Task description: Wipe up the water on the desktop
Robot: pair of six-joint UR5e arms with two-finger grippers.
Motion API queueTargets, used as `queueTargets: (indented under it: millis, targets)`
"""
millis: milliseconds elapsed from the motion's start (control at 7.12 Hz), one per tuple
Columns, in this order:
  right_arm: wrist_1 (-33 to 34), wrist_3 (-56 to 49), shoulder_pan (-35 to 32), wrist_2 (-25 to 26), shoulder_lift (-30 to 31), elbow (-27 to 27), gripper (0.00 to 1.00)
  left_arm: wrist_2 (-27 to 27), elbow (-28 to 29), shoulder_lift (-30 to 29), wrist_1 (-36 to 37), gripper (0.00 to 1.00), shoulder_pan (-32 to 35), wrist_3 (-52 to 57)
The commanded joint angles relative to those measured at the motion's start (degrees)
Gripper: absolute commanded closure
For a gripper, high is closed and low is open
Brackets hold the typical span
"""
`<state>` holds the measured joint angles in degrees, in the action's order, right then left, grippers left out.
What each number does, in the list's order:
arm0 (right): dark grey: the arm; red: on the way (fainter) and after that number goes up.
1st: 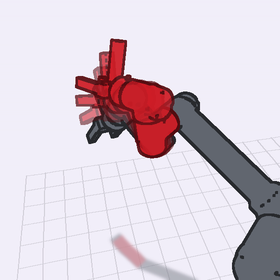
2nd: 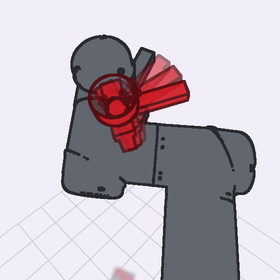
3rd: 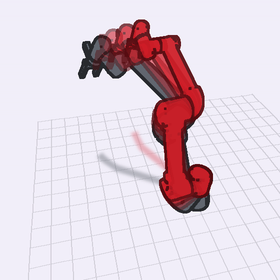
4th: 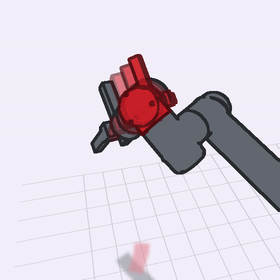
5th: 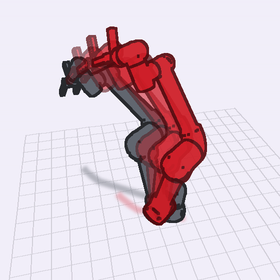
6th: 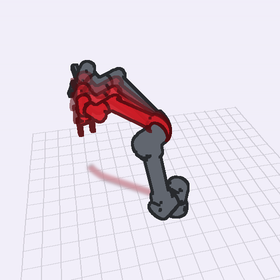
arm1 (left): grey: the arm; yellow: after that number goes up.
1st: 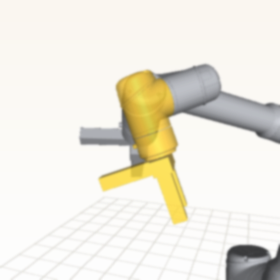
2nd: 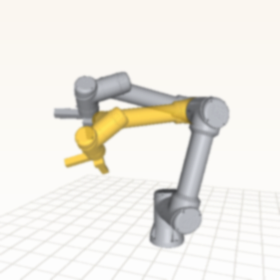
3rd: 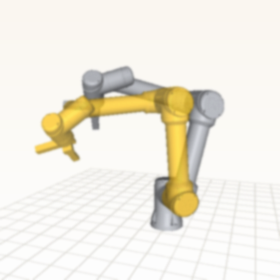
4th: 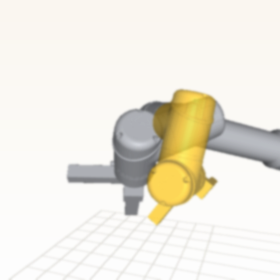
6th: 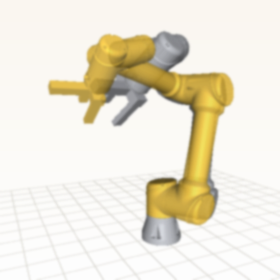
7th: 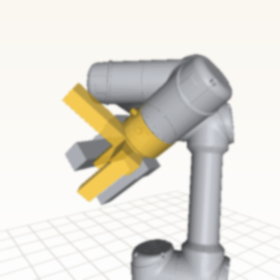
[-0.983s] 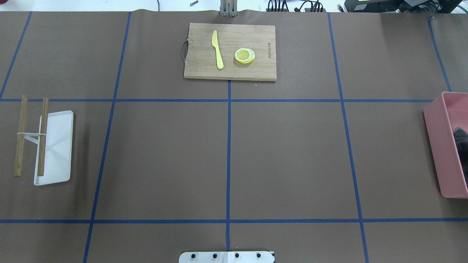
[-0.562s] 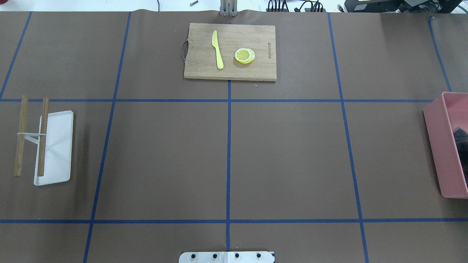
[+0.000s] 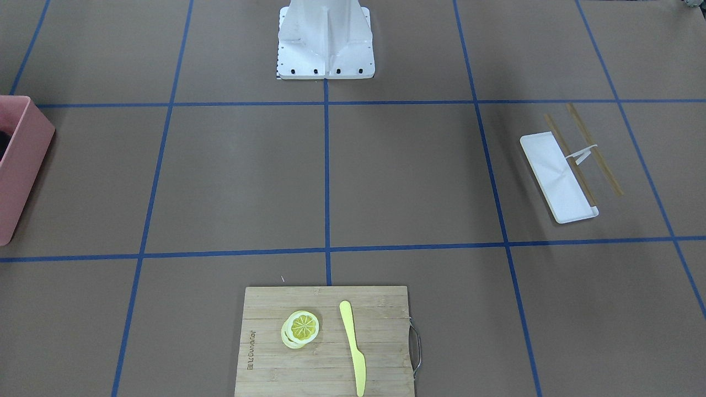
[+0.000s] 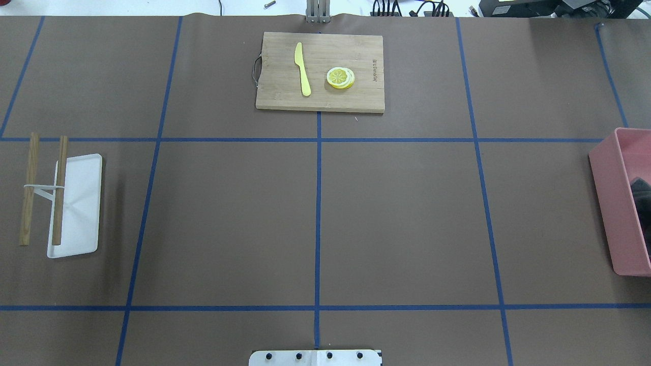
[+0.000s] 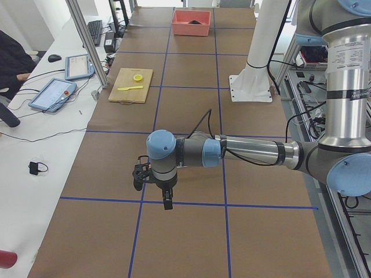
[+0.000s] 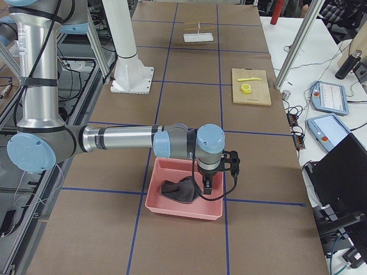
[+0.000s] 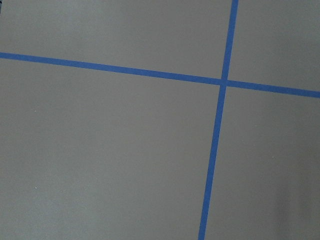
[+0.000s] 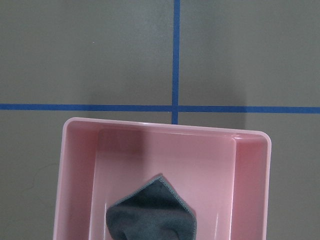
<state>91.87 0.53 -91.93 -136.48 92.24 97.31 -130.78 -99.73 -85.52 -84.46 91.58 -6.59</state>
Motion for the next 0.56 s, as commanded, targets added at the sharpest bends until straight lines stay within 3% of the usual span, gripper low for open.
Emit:
queueTargets:
  millis: [0, 421]
  targets:
    - [-0.02, 0.0, 0.0, 0.07, 0.05, -0.02, 0.0, 0.0, 0.06, 0.0, 0.0, 0.02, 0.0, 0.0]
    - [0.07, 0.0, 0.0, -0.1, 0.05, 0.16, 0.0, 0.0, 0.23, 0.0, 0.0, 0.02, 0.0, 0.09]
